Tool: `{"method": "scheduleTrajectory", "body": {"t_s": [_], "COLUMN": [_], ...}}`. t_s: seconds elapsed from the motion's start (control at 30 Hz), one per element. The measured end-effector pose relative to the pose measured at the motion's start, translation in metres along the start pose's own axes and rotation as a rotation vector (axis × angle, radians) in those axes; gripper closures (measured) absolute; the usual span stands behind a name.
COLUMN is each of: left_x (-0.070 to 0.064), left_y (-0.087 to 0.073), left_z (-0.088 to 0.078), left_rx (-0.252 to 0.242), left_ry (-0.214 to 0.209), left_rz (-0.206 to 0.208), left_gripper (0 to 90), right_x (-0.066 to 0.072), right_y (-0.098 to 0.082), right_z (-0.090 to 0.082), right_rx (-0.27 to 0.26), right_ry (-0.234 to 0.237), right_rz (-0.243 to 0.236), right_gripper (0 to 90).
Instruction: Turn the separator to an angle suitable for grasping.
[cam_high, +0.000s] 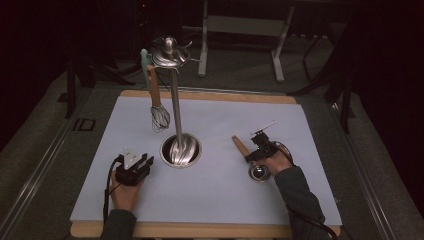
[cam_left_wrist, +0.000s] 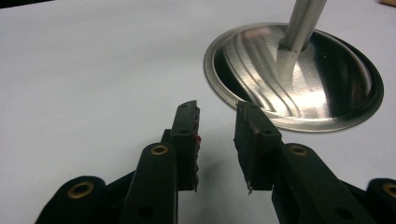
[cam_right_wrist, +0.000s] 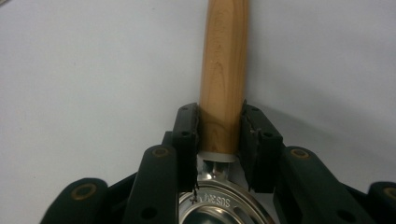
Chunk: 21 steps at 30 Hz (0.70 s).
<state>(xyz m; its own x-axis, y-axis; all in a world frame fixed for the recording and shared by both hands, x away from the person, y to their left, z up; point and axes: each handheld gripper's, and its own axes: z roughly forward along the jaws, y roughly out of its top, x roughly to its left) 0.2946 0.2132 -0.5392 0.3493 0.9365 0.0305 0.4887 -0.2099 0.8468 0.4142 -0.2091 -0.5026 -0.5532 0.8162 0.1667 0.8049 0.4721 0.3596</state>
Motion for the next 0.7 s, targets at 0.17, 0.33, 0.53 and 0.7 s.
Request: {"method": "scheduleTrajectory", "body": {"t_s": [0.17,0.33,0.53,0.7], "left_x": [0.000,-0.001,0.000,0.000], "left_y": [0.000,0.000,0.000,0.000], "left_z": [0.000,0.000,0.000,0.000], "left_rx": [0.001,0.002,0.001,0.000], "left_ry": [0.000,0.001,0.000,0.001], "left_rz": [0.002,0.003,0.002,0.002], "left_gripper": [69.9,69.8,69.8,69.8], "right_x": [0.006,0.011,0.017,0.020], "right_y": [0.005,0.011,0.013,0.012], "right_z": [0.001,0.002,0.000,-0.005], "right_rx": [0.037,0.091,0.057,0.018], "right_ry": [-0.035,-0.047,-0.043,-0.012], "right_rz": [-0.022,-0.047,-0.062,-0.062], "right_gripper": [69.8,70.4,71.1,71.1]}}
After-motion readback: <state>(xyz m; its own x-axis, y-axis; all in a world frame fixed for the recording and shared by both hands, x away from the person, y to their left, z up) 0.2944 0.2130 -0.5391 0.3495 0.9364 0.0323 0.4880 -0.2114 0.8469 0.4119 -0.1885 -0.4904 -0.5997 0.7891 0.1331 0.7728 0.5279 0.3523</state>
